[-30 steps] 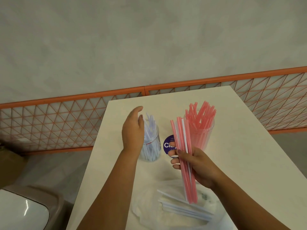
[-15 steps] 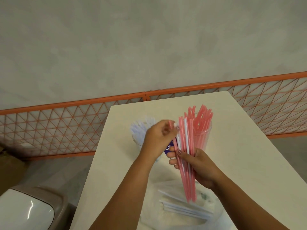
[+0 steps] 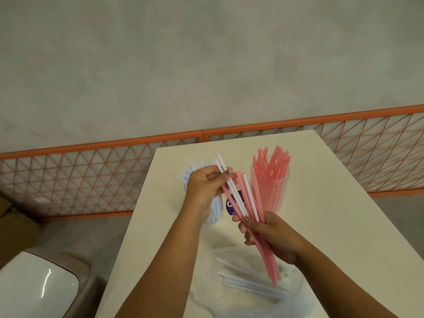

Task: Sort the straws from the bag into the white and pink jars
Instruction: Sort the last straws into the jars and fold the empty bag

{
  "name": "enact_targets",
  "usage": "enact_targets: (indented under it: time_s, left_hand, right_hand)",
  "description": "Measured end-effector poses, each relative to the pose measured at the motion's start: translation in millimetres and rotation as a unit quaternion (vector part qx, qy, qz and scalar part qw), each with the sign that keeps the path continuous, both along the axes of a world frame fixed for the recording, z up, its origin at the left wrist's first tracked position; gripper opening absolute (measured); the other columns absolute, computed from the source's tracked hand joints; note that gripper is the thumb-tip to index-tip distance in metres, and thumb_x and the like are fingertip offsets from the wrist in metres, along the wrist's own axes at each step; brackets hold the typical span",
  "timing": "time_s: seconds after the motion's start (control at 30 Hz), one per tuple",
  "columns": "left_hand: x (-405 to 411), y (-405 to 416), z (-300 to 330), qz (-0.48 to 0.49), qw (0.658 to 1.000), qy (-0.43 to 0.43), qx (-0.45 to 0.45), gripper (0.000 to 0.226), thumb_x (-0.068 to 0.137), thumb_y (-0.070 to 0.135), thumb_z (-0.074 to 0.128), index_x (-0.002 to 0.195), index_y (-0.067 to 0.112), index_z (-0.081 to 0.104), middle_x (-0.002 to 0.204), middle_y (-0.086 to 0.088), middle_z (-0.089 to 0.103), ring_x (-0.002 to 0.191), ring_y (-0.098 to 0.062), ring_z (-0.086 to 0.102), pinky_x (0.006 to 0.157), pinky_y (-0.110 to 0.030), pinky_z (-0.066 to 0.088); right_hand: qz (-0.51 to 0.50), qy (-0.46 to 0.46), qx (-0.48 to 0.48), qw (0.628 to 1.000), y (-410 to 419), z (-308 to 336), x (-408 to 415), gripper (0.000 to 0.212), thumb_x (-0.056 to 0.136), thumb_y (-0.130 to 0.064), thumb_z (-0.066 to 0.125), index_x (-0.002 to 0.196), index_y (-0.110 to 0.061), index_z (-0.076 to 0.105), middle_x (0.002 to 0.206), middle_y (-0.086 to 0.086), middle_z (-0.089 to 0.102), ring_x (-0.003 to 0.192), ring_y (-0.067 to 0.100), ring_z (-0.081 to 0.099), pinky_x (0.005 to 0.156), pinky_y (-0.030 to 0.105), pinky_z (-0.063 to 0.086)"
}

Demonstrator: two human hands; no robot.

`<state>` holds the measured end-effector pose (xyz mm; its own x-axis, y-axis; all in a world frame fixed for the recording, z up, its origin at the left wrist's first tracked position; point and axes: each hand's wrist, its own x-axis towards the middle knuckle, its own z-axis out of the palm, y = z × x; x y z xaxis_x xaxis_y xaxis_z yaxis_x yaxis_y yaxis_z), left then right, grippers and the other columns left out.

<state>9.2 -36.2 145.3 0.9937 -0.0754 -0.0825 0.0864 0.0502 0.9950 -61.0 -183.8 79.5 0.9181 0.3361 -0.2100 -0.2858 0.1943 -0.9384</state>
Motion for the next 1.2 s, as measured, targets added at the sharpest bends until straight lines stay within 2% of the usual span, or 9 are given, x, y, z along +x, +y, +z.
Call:
enact_targets:
  time_s: [0.2,0.4,0.5,0.6,0.67,0.77,0.87,1.03,1.2]
  left_hand:
    - [14.2,19.3,27.8,0.092,0.990,-0.098,-0.048,0.009,0.085,0.006,0.062,0.092,0.006,0.068,0.077,-0.002,0.073,0.071,-0.013,0.071,0.067,-0.022,0.057]
    - [8.7,13.5,41.6,0.121,0.973,-0.191,-0.048,0.014,0.091,0.007,0.055,0.085,0.016,0.066,0.066,0.008,0.071,0.069,-0.009,0.067,0.068,-0.021,0.056]
    - [1.7,-2.6,33.2,0.107,0.977,-0.186,0.005,0.021,0.096,0.011,0.046,0.082,0.019,0.061,0.061,0.005,0.056,0.051,-0.002,0.051,0.058,-0.017,0.049]
    - [-7.3,-23.3,7.4,0.056,0.985,-0.135,0.096,0.022,0.099,0.019,0.040,0.082,0.017,0.054,0.061,0.003,0.040,0.053,-0.008,0.036,0.054,-0.024,0.034]
    - [-13.2,-34.7,-9.0,0.031,0.980,-0.118,0.156,0.019,0.097,0.025,0.045,0.088,0.011,0.054,0.064,0.002,0.043,0.056,-0.010,0.040,0.057,-0.025,0.038]
    - [-20.3,-43.4,-19.3,0.005,0.962,-0.128,0.242,0.024,0.088,0.035,0.058,0.091,0.012,0.056,0.071,-0.004,0.059,0.063,-0.010,0.057,0.057,-0.013,0.047]
    - [-26.0,-48.4,-20.6,-0.022,0.956,-0.131,0.261,0.027,0.081,0.034,0.068,0.088,0.011,0.056,0.069,-0.001,0.058,0.066,-0.015,0.059,0.063,-0.026,0.054]
    - [-24.4,-49.1,-21.1,-0.005,0.949,-0.145,0.281,0.017,0.088,0.026,0.060,0.084,0.011,0.054,0.071,0.002,0.055,0.070,-0.017,0.059,0.066,-0.026,0.053]
    - [-24.6,-47.1,-23.4,-0.027,0.935,-0.148,0.321,0.016,0.087,0.024,0.060,0.084,0.009,0.053,0.072,-0.002,0.054,0.064,-0.012,0.052,0.057,-0.011,0.041]
  right_hand:
    - [-0.007,0.018,0.004,1.000,-6.8,-7.5,-5.3,0.022,0.097,-0.013,0.045,0.102,-0.003,0.064,0.067,0.001,0.054,0.054,0.010,0.047,0.058,0.022,0.046]
    - [-0.059,0.026,0.019,0.998,-8.1,-8.0,-5.9,0.018,0.098,-0.016,0.043,0.099,-0.007,0.059,0.064,-0.001,0.049,0.051,0.009,0.042,0.054,0.021,0.042]
    - [-0.083,0.018,0.034,0.996,-2.9,-4.6,-4.7,0.016,0.097,-0.020,0.045,0.101,-0.008,0.055,0.063,-0.004,0.046,0.052,0.008,0.039,0.054,0.022,0.039]
    - [-0.105,0.005,0.024,0.994,2.8,-0.1,-2.8,0.015,0.096,-0.021,0.048,0.104,-0.009,0.053,0.068,-0.003,0.047,0.055,0.008,0.039,0.056,0.024,0.039]
    - [-0.111,-0.013,0.000,0.994,6.3,3.6,-2.5,0.015,0.097,-0.022,0.047,0.105,-0.010,0.053,0.072,-0.001,0.046,0.056,0.008,0.040,0.057,0.024,0.041]
    - [-0.115,-0.052,-0.031,0.992,12.1,10.4,-2.9,0.015,0.099,-0.021,0.042,0.104,-0.015,0.055,0.072,-0.004,0.046,0.057,0.007,0.038,0.058,0.023,0.040]
    - [-0.125,-0.083,-0.042,0.988,16.4,15.7,-2.5,0.023,0.100,-0.020,0.038,0.114,-0.025,0.055,0.067,-0.008,0.048,0.057,0.008,0.036,0.058,0.023,0.038]
    - [-0.125,-0.092,-0.068,0.986,19.2,11.7,1.6,0.026,0.100,-0.018,0.037,0.120,-0.025,0.052,0.065,-0.009,0.046,0.058,0.010,0.034,0.056,0.022,0.037]
    - [-0.131,-0.100,-0.112,0.980,24.3,5.3,4.7,0.032,0.099,-0.015,0.036,0.125,-0.031,0.047,0.069,-0.003,0.042,0.059,0.010,0.034,0.056,0.022,0.038]
